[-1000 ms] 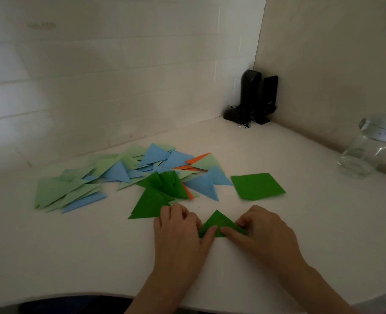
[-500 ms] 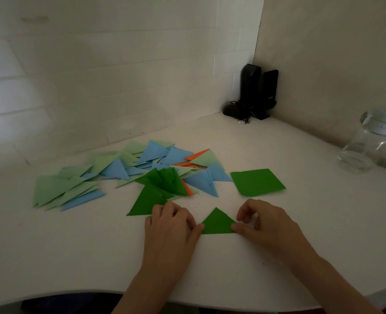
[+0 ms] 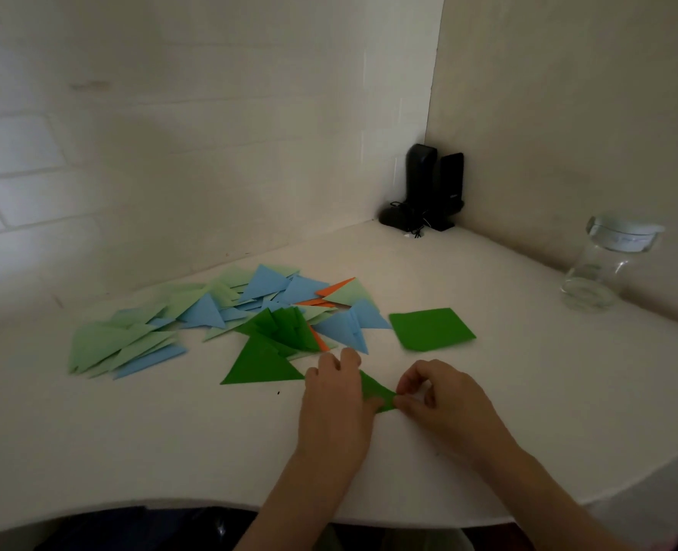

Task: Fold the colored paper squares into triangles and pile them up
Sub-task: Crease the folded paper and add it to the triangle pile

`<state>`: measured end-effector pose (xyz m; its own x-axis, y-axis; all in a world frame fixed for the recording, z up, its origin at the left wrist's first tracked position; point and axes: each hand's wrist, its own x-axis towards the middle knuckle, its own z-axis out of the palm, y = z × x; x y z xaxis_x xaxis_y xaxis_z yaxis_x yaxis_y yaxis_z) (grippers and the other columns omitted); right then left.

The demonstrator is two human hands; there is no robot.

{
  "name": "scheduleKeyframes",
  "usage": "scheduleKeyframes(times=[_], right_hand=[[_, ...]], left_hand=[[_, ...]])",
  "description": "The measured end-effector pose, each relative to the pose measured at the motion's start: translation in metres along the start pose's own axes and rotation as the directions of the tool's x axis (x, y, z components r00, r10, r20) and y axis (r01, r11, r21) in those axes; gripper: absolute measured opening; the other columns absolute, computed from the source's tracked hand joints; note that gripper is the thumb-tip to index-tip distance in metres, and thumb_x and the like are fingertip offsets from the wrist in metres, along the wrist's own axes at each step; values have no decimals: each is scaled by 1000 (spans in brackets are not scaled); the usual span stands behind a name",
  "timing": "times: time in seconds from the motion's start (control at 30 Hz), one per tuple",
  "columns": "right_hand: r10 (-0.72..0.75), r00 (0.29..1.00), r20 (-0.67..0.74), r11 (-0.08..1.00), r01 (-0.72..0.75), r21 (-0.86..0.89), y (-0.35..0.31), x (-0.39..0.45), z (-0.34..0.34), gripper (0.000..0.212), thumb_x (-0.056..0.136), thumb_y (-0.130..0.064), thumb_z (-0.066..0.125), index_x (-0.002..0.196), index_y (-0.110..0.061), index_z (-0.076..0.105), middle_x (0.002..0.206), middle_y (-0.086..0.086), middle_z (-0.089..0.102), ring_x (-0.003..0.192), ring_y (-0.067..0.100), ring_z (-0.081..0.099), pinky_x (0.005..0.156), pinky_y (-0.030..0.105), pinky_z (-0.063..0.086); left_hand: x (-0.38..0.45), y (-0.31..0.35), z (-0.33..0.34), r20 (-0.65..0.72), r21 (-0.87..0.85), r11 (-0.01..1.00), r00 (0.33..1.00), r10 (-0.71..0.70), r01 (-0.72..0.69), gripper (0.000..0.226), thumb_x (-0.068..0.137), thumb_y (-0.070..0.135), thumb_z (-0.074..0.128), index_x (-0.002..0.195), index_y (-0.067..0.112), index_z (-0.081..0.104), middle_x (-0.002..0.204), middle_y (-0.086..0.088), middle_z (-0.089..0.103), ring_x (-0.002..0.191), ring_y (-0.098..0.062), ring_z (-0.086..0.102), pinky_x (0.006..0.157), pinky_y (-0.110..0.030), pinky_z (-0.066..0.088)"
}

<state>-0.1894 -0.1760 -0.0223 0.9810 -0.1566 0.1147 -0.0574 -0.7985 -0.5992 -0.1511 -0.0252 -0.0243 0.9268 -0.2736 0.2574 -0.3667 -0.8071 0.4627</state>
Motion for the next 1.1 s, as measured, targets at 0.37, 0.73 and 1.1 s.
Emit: scheduleKeyframes(times=[0.37, 0.73, 1.1], right_hand=[[-75, 969, -236, 992, 96, 80, 13, -10, 1, 25, 68, -25, 81, 81, -26, 60, 80, -10, 52, 69, 9, 54, 63, 6, 37], [-130, 957, -260, 962, 59, -265, 32, 49, -9, 50, 70, -36, 79, 112, -12, 67, 116, 2, 62, 102, 20, 60, 87, 24, 40], [-151, 947, -282, 966, 80, -248, 37, 56, -6, 15, 81, -27, 72, 93, -20, 76, 100, -2, 70, 86, 20, 65, 75, 31, 50]], left_hand=[[2, -44, -41, -29, -379, 922, 995, -99, 81, 25, 76, 16, 77, 87, 29, 58, 76, 9, 62, 68, 0, 55, 61, -6, 39], [12, -114, -72, -102, -230, 962, 980, -172, 145, 37, 60, 17, 87, 77, 28, 57, 64, 8, 63, 66, 2, 56, 58, -18, 36], [35, -115, -63, -147, -120, 990, 984, -95, 78, 47, 54, 10, 87, 78, 24, 50, 74, 10, 52, 69, -8, 47, 55, -22, 32]])
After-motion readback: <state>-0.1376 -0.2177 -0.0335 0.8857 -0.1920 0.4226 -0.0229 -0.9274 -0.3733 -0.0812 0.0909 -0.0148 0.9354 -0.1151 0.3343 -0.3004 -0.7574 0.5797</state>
